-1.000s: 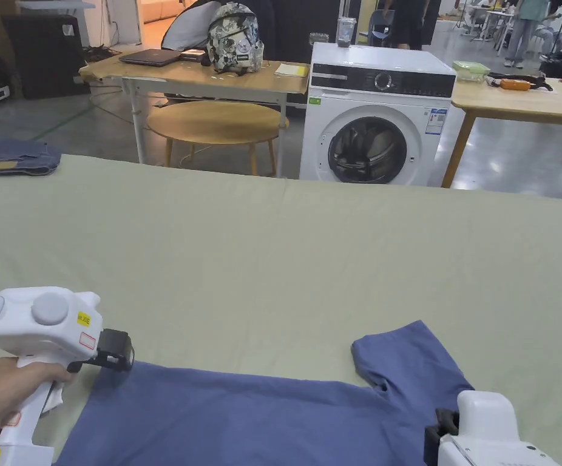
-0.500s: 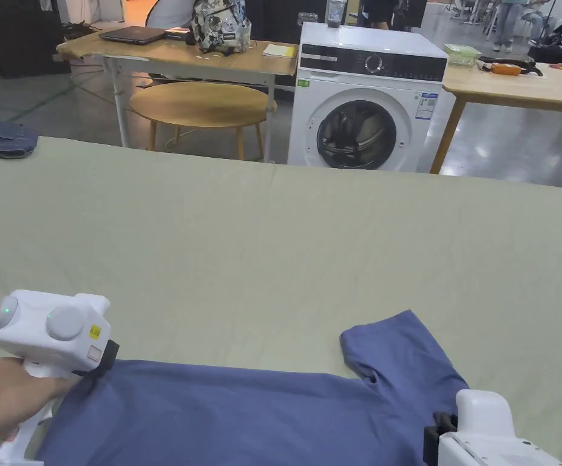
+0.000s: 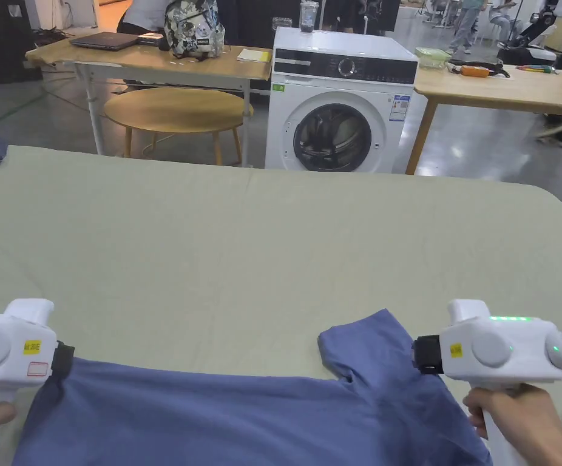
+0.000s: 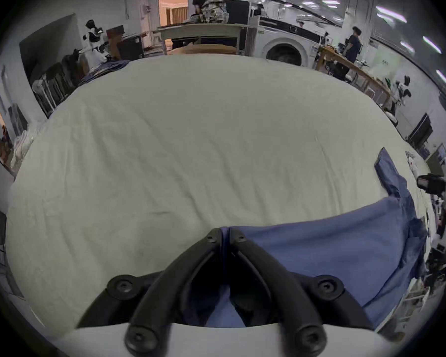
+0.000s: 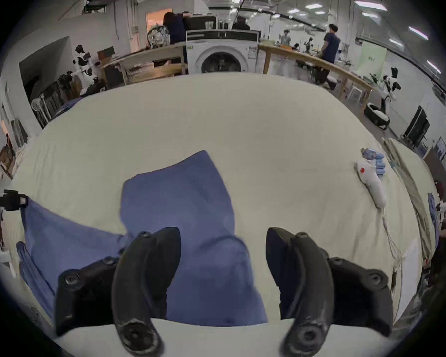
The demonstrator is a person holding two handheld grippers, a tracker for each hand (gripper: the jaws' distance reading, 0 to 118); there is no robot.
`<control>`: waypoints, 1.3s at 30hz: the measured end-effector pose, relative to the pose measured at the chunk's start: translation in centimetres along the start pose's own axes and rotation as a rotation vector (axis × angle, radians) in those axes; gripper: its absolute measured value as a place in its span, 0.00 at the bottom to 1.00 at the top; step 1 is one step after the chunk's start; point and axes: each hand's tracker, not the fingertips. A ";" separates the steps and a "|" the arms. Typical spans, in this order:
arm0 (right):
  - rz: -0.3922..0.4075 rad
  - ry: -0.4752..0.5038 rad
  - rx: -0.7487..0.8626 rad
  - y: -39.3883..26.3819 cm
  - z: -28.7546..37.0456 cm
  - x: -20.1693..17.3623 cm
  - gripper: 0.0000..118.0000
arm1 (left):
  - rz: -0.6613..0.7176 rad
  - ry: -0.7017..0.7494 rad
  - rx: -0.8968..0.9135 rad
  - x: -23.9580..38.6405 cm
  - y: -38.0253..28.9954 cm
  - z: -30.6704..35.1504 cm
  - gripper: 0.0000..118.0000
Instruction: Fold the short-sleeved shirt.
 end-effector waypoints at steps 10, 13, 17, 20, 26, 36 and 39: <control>0.003 0.060 -0.207 0.4 -6.1 0.5 0.51 | -0.004 -0.003 0.024 0.4 -0.5 1.1 0.00; 0.011 0.066 -0.189 0.3 -5.2 0.3 0.04 | -0.005 0.001 0.020 0.4 -0.5 1.1 0.00; 0.013 0.067 -0.139 -0.3 -3.6 0.1 0.01 | -0.005 0.004 0.022 0.9 -1.2 1.3 0.00; -0.020 0.091 -0.089 -0.6 -1.3 0.1 0.00 | -0.002 -0.002 0.039 0.8 -1.5 2.1 0.00; -0.010 0.095 0.042 -2.1 5.4 0.5 0.00 | 0.018 -0.052 0.117 0.5 -2.1 5.8 0.00; -0.014 0.084 0.151 -7.8 15.0 0.6 0.00 | 0.034 -0.068 0.205 0.1 -5.4 11.9 0.00; -0.001 0.054 0.157 -10.1 16.5 1.0 0.00 | 0.027 -0.065 0.214 -0.1 -7.3 13.2 0.00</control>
